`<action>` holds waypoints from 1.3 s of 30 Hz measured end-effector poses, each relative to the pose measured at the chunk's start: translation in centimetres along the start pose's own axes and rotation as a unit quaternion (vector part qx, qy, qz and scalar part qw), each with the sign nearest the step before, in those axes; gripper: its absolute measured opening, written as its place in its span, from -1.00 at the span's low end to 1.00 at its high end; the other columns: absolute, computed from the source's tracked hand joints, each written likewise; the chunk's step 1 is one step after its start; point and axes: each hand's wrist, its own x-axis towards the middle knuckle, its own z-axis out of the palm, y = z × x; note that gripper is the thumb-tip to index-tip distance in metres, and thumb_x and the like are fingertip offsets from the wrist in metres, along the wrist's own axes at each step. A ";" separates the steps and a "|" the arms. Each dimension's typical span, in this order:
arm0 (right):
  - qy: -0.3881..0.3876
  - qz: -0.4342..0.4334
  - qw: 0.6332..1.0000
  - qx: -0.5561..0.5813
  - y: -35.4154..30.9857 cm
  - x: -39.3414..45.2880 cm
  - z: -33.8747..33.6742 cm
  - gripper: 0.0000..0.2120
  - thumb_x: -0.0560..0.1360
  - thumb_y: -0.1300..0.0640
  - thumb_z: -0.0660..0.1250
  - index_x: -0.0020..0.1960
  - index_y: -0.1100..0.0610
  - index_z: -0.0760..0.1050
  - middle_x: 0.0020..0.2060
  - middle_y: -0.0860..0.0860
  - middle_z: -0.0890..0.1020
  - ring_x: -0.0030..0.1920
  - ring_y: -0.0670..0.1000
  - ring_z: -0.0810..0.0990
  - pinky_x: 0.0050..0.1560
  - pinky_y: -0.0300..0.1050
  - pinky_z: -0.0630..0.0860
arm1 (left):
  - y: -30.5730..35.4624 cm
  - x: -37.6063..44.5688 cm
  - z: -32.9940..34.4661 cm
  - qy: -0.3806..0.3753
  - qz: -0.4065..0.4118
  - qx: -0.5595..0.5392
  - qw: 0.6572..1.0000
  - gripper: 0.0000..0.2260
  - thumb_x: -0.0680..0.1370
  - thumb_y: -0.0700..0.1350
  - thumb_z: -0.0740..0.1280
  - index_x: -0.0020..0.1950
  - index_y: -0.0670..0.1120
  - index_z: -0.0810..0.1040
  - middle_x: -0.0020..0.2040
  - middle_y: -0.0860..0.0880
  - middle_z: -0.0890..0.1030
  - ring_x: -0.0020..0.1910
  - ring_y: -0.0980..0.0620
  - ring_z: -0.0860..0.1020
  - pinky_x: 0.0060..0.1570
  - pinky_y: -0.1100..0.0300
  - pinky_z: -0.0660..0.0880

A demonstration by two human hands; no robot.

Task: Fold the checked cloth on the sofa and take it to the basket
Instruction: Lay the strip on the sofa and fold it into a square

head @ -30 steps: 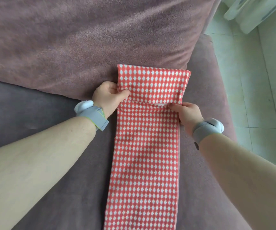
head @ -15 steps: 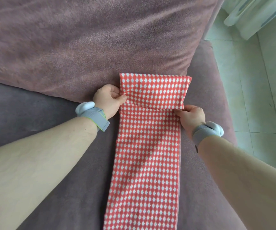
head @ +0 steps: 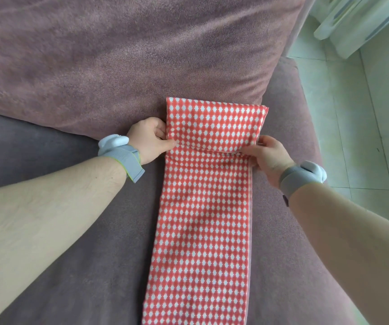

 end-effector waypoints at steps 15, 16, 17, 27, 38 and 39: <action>-0.119 0.048 0.991 0.027 -1.4 -0.4 -2.5 -0.86 0.46 0.26 0.19 -0.27 0.15 0.35 -0.59 -0.04 0.36 -0.59 -0.07 0.18 -0.42 -0.19 0.16 | 0.3 -0.8 -0.4 -0.007 0.073 0.030 0.997 -0.83 0.39 -0.09 0.43 -0.04 0.01 0.57 -0.16 0.14 0.63 -0.31 0.28 0.53 -0.24 0.38 0.42; -0.115 0.052 0.992 0.022 -1.5 -0.5 -2.5 -0.88 0.48 0.24 0.23 -0.23 0.17 0.42 -0.60 -0.05 0.39 -0.61 -0.08 0.20 -0.41 -0.19 0.21 | 0.4 -0.8 -0.5 -0.020 0.058 0.005 0.998 -0.80 0.37 -0.09 0.44 -0.03 0.02 0.57 -0.13 0.11 0.65 -0.29 0.23 0.58 -0.19 0.30 0.48; -0.104 0.058 0.993 0.017 -1.7 -0.4 -2.4 -0.92 0.50 0.24 0.28 -0.17 0.20 0.49 -0.56 -0.04 0.46 -0.60 -0.08 0.25 -0.40 -0.19 0.26 | 0.4 -0.9 -0.5 -0.032 0.043 -0.019 0.998 -0.79 0.34 -0.08 0.44 -0.04 0.04 0.57 -0.13 0.10 0.66 -0.29 0.18 0.61 -0.18 0.26 0.51; -0.002 0.062 0.974 0.219 0.5 -1.2 -0.5 -0.73 0.52 0.27 0.12 0.01 0.30 0.58 -0.26 0.15 0.73 -0.29 0.07 0.71 -0.17 -0.07 0.65 | 0.0 -2.0 0.7 -0.017 -0.048 -0.214 0.976 -0.82 0.41 -0.33 0.44 -0.07 -0.10 0.62 -0.08 -0.06 0.68 -0.13 -0.05 0.67 -0.10 0.12 0.61; 0.021 -0.016 1.000 -0.017 2.2 -2.1 -0.5 -0.80 0.42 0.35 0.44 -0.19 0.07 0.57 -0.22 0.02 0.65 -0.19 0.02 0.61 -0.12 -0.09 0.61 | -0.2 -3.6 2.5 0.064 -0.130 -0.288 0.947 -0.73 0.37 -0.41 0.42 -0.20 -0.04 0.52 -0.17 0.02 0.57 -0.15 0.05 0.55 -0.02 0.16 0.51; 0.041 -0.040 0.997 -0.054 2.4 -2.2 -0.3 -0.78 0.41 0.33 0.45 -0.20 0.01 0.57 -0.22 0.01 0.65 -0.17 0.04 0.62 -0.08 -0.05 0.62 | -0.4 -3.7 2.7 0.077 -0.124 -0.272 0.951 -0.72 0.36 -0.40 0.43 -0.21 -0.03 0.52 -0.17 0.05 0.57 -0.18 0.10 0.55 -0.04 0.21 0.51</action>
